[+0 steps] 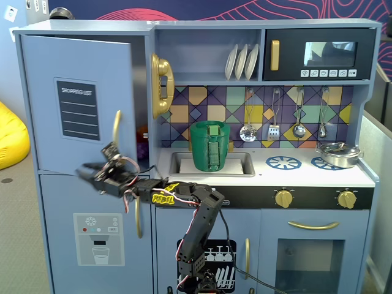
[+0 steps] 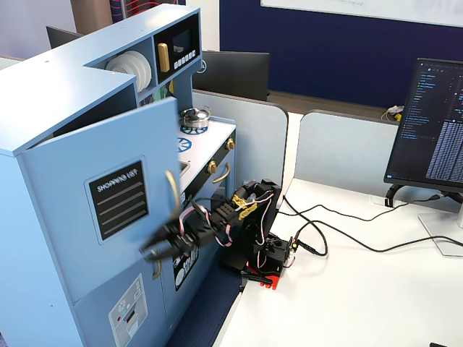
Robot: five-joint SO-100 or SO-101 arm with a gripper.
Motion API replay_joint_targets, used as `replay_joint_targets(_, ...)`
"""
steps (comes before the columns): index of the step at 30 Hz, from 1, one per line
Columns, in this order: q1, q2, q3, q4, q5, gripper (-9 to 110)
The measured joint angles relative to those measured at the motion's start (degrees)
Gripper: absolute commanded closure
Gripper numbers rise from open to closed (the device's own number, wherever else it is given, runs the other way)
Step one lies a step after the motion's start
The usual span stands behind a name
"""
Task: Close the left cabinet door
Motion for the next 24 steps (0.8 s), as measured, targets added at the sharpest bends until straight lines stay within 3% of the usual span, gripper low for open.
replay_joint_targets(6,7.73,-3.87,-3.78,0.09,1.14,102)
replay_joint_targets(13,7.82,-2.99,-4.04,3.69,2.11,102)
replay_joint_targets(19,4.83,14.41,8.61,23.38,6.24,102)
replay_joint_targets(24,14.06,31.82,18.72,48.34,9.67,102)
